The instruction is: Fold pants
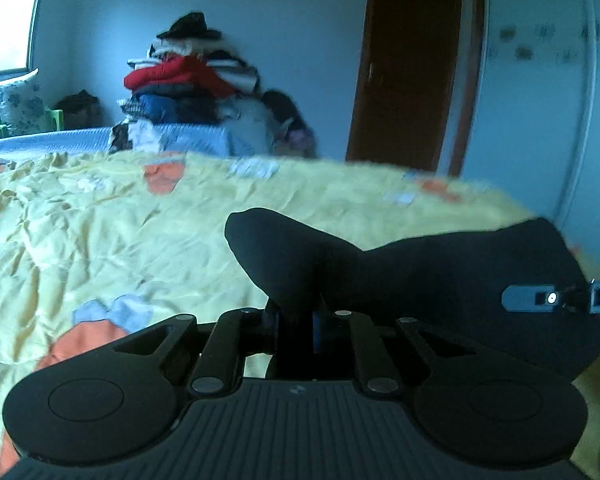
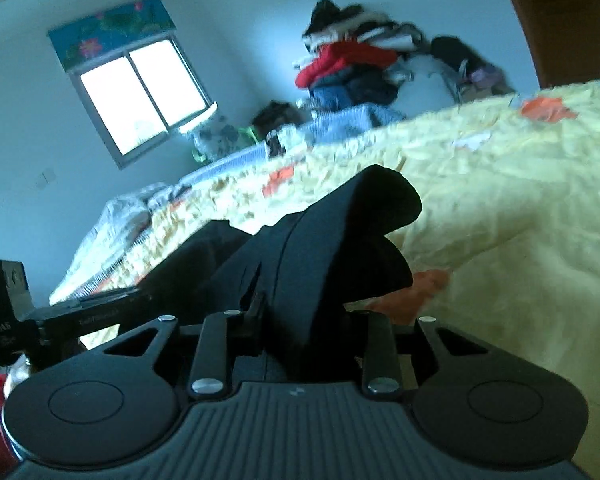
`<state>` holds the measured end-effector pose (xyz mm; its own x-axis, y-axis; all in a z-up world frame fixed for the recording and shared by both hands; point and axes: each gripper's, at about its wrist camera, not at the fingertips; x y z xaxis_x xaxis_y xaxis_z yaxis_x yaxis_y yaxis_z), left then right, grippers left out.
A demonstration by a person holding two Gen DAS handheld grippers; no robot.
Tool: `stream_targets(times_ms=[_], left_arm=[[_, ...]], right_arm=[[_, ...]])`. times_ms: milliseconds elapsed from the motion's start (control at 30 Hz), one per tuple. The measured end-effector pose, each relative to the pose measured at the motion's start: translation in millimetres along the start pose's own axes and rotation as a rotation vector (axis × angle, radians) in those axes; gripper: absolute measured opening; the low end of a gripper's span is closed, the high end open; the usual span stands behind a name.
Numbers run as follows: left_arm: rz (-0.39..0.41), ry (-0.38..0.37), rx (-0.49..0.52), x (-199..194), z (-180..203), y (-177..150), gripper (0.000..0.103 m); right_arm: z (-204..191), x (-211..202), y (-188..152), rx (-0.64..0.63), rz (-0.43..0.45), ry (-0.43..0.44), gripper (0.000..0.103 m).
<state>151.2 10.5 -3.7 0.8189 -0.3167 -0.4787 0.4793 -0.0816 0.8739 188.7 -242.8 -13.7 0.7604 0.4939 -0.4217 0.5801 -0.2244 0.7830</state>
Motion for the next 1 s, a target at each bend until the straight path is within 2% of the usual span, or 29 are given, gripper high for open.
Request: stream_targets(times_ms=[33,67,100,133,200,267,333,400,433,500,567,633,700,800,833,933,1000], left_arm=[[-0.030,0.017,0.005,6,-5,-4,0.021],[-0.070,0.035,0.011,14,-8,-9,0.026],[-0.093,0.051,0.020,15,-9,-14,0.034],[-0.101,0.069,0.033,15,-10,-17,0.039],[-0.087,0.120,0.069,7,-8,-22,0.064],[-0.064,0.211,0.119,-4,-2,-21,0.081],[-0.019,0.262,0.169,-15,6,-18,0.083],[0.013,0.229,0.181,-24,18,-12,0.086],[0.017,0.189,0.173,-28,24,-10,0.088],[0.001,0.098,0.152,-28,34,-9,0.092],[-0.036,0.048,0.133,-22,45,-14,0.092],[-0.093,0.029,0.124,-12,52,-24,0.092],[-0.132,0.024,0.120,-4,52,-36,0.092],[-0.113,0.028,0.088,-14,49,-40,0.092],[-0.106,0.031,0.072,-18,48,-38,0.092],[-0.069,0.014,0.021,-25,46,-36,0.094],[-0.109,0.015,0.028,-15,48,-41,0.096]], right_arm=[[-3,8,-2,-0.017,-0.025,-0.025,0.034],[-8,15,-4,-0.048,-0.045,-0.079,0.036],[-12,20,-8,-0.088,-0.059,-0.139,0.040],[-14,22,-11,-0.119,-0.065,-0.171,0.045],[-11,17,-16,-0.148,-0.060,-0.212,0.051],[-5,4,-18,-0.139,-0.031,-0.250,0.051],[-3,-12,-18,-0.140,0.032,-0.319,0.052],[-10,-23,-15,-0.173,0.102,-0.373,0.054],[-15,-26,-14,-0.194,0.118,-0.353,0.054],[-27,-23,-14,-0.229,0.105,-0.267,0.054],[-40,-10,-21,-0.297,0.048,-0.215,0.052],[-46,5,-30,-0.378,-0.027,-0.256,0.052],[-41,13,-41,-0.435,-0.053,-0.322,0.052],[-38,2,-40,-0.387,-0.044,-0.354,0.053],[-41,-4,-39,-0.384,-0.027,-0.356,0.053],[-49,-15,-43,-0.356,-0.006,-0.275,0.053],[-52,-9,-51,-0.379,-0.044,-0.280,0.052]])
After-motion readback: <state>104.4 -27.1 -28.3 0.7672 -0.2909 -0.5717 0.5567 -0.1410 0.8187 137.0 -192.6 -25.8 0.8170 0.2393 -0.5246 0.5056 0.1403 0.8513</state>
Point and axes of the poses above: each gripper's, at about its wrist camera, not at the fingertips, and x roughly the way its jaws point, z to its right, y to its top, and after that the axes turned 6 degrees about -y, right-handed
